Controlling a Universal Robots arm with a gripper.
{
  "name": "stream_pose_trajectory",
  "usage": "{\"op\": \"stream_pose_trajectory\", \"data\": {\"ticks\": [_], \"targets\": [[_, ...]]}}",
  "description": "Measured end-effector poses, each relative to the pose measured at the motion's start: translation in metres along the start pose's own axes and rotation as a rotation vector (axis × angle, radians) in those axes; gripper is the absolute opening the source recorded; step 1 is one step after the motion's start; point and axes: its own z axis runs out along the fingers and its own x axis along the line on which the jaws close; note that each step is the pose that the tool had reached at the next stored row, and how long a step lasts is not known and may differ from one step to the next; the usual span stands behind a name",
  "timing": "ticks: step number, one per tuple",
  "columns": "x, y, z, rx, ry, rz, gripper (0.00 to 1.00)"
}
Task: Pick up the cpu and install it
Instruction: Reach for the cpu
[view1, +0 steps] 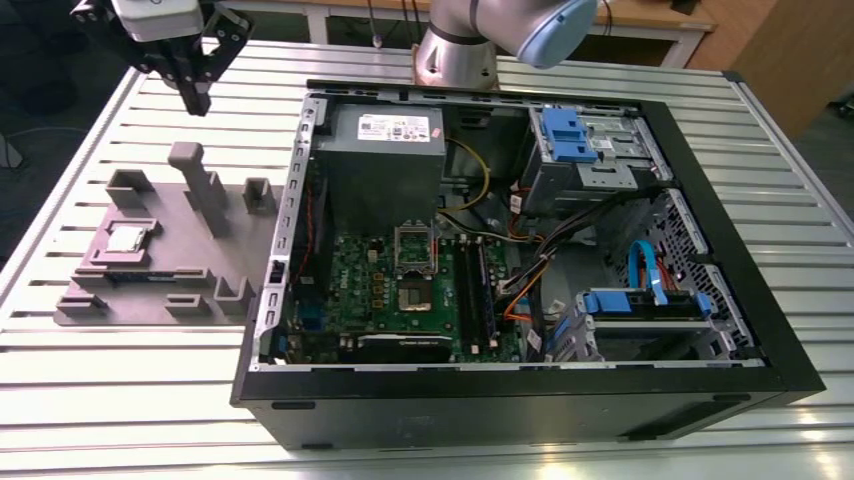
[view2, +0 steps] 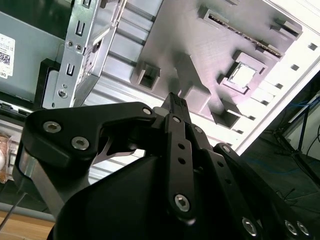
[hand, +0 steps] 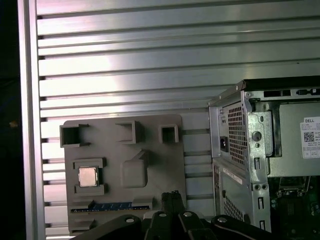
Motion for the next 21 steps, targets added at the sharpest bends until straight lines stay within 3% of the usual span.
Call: {"op": "stream_pose_trajectory", "data": {"ticks": [21], "targets": [[0.0104,-0.0008,0.0004,0.0000,0.0000,0.000,0.10]]}}
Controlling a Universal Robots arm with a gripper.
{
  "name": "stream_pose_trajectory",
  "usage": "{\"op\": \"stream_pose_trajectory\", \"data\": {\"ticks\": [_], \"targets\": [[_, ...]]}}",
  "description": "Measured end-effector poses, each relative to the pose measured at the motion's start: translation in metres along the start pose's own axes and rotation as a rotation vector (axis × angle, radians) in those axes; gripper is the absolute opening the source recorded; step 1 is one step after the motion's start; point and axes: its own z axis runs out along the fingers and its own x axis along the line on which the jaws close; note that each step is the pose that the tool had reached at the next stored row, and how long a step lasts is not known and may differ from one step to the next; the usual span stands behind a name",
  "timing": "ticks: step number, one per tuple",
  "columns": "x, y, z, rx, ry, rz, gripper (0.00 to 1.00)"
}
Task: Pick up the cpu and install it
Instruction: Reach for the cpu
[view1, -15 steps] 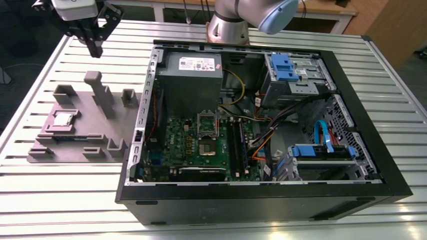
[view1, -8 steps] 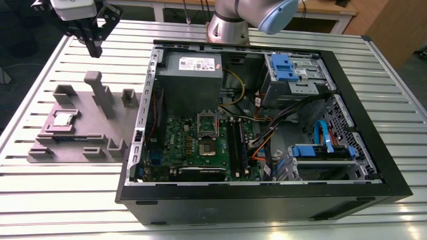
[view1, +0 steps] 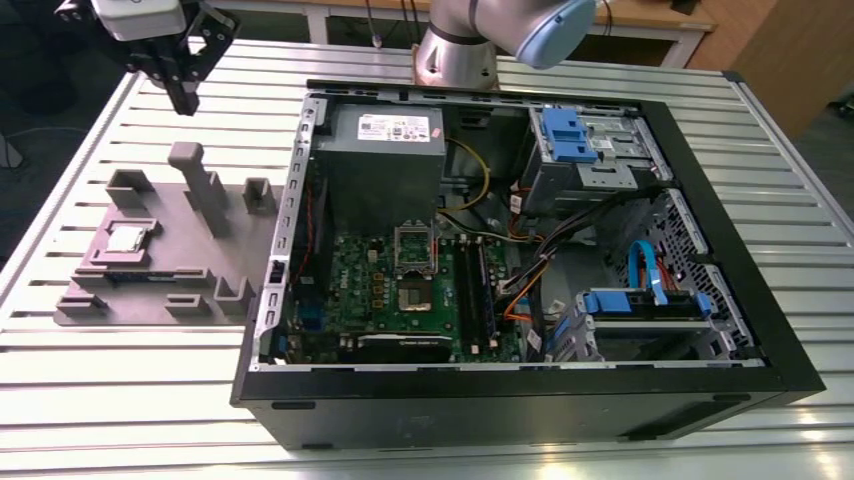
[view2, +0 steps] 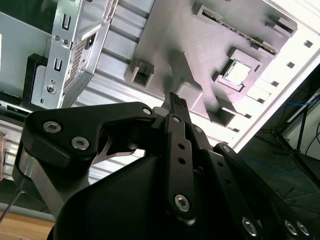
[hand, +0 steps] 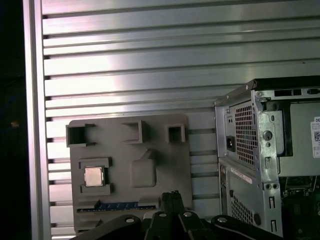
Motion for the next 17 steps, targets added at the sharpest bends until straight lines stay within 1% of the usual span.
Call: {"op": "stream_pose_trajectory", "data": {"ticks": [6,17], "targets": [[0.0040,-0.0003,0.0002,0.0000,0.0000,0.000,0.10],[0.0138,-0.0011,0.0006,0.0000,0.0000,0.000,0.10]]}}
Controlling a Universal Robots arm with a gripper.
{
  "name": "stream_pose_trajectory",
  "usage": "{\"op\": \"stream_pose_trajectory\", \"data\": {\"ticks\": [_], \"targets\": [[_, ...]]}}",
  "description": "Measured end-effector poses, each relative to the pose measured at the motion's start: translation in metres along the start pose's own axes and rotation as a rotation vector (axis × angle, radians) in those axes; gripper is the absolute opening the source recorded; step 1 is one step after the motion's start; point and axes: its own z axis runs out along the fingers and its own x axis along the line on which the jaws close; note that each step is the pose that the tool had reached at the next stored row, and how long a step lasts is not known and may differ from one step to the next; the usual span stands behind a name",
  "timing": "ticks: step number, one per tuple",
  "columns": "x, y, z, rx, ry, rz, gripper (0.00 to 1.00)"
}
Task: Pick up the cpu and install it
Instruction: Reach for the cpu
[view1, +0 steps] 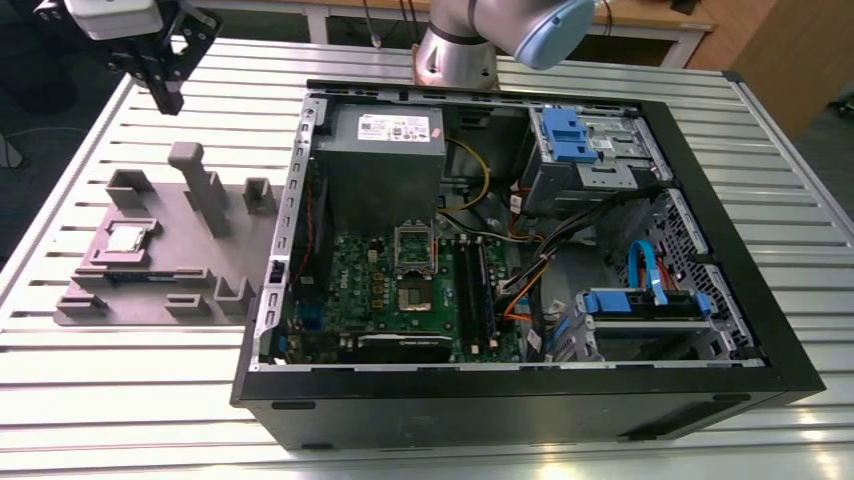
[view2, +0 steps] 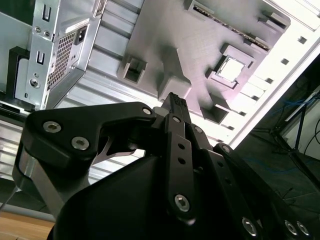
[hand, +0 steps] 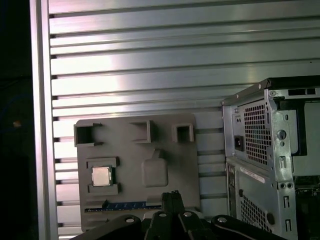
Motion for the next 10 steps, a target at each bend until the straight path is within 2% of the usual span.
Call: {"op": "stream_pose_trajectory", "data": {"ticks": [10], "targets": [[0.0085,-0.0007,0.0004,0.0000,0.0000,0.000,0.10]]}}
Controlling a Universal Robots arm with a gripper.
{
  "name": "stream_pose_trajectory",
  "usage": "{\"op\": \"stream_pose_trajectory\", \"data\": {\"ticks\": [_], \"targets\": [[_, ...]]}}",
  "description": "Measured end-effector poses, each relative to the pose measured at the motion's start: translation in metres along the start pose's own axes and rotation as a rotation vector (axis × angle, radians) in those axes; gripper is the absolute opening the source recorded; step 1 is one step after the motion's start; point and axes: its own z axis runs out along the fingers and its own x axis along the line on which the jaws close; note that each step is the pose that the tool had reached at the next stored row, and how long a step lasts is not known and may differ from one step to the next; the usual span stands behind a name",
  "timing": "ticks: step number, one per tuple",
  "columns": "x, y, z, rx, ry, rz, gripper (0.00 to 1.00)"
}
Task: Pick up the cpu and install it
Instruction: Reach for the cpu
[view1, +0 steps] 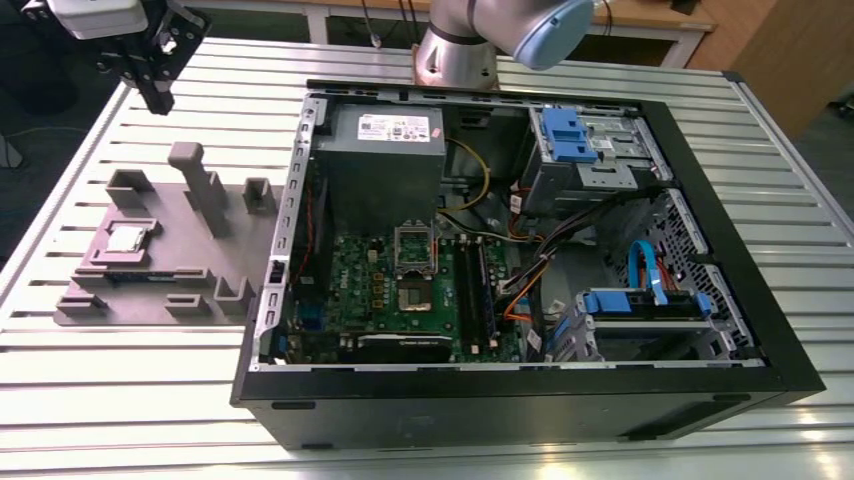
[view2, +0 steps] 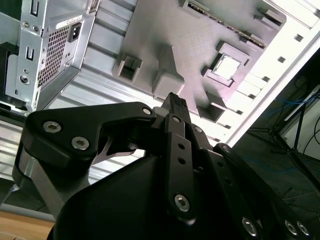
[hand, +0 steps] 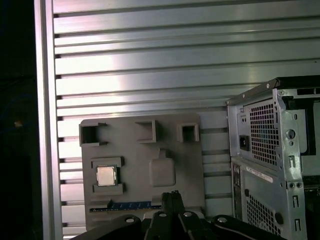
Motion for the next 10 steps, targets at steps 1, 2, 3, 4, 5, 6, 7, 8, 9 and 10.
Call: {"op": "stream_pose_trajectory", "data": {"ticks": [1,2,3,4,5,6,7,8,9,10], "targets": [[0.0008,-0.0001,0.0000,0.0000,0.0001,0.000,0.10],[0.0014,-0.0001,0.0001,0.0000,0.0000,0.000,0.10],[0.0022,-0.0002,0.0001,-0.0001,0.0000,0.000,0.10],[0.0029,-0.0002,0.0001,0.0000,0.0000,0.000,0.10],[0.0036,-0.0003,0.0001,0.0000,0.0000,0.000,0.10],[0.0043,-0.0003,0.0002,0.0000,0.0000,0.000,0.10],[0.0050,-0.0004,0.0002,0.0000,0.0000,0.000,0.10],[0.0056,-0.0005,0.0003,0.0000,0.0000,0.000,0.10],[0.0062,-0.0005,0.0003,0.0000,0.0000,0.000,0.10],[0.0067,-0.0005,0.0003,0.0000,0.0000,0.000,0.10]]}}
